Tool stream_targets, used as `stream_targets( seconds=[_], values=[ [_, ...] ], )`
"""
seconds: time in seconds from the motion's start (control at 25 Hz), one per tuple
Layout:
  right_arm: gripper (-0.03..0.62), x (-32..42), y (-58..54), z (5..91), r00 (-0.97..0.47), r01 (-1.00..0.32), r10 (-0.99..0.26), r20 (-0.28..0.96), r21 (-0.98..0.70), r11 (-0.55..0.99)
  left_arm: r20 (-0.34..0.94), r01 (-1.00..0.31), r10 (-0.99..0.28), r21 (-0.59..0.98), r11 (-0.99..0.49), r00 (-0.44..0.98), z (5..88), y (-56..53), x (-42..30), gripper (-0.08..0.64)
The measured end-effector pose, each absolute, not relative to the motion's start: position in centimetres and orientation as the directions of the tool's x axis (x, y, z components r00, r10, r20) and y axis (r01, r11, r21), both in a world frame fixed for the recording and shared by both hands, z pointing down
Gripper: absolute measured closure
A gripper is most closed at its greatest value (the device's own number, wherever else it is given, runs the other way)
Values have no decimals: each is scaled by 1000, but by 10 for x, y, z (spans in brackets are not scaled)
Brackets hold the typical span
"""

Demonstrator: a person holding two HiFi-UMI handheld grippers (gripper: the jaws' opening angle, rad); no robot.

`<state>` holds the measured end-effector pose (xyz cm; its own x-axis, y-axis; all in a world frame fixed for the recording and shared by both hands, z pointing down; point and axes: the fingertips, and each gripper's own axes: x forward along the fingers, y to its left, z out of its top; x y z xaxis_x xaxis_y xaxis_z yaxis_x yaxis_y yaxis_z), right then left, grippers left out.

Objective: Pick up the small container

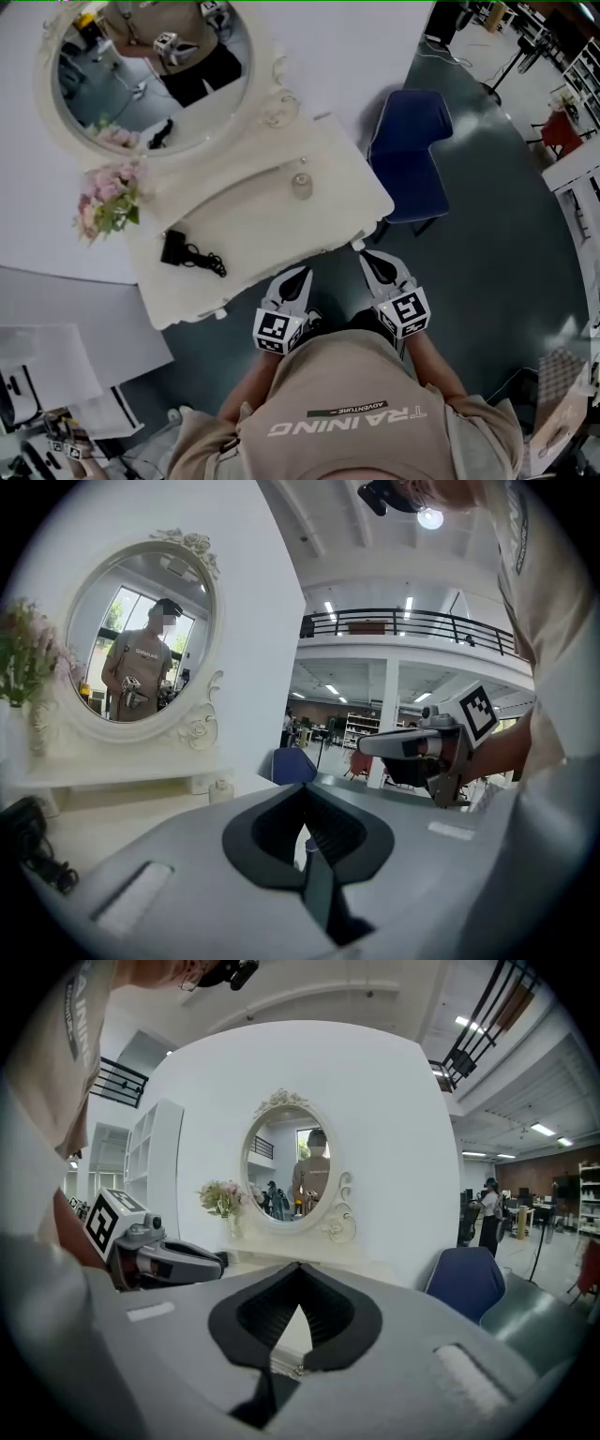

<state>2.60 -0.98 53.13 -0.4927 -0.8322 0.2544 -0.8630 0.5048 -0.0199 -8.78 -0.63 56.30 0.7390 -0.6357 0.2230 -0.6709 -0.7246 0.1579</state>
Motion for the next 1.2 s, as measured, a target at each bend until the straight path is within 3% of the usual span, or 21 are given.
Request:
stream_targets(
  seconds=[0.6, 1.2],
  values=[
    [589, 25, -82, 565, -578, -806, -758, 303, -70, 587, 308, -723, -661, 168, -670, 684, 578, -82, -87, 541],
    [589, 39, -208, 544, -706, -699, -674, 218, -64, 712, 295, -818, -769, 93, -567, 567, 554, -197, -64, 541]
  ],
)
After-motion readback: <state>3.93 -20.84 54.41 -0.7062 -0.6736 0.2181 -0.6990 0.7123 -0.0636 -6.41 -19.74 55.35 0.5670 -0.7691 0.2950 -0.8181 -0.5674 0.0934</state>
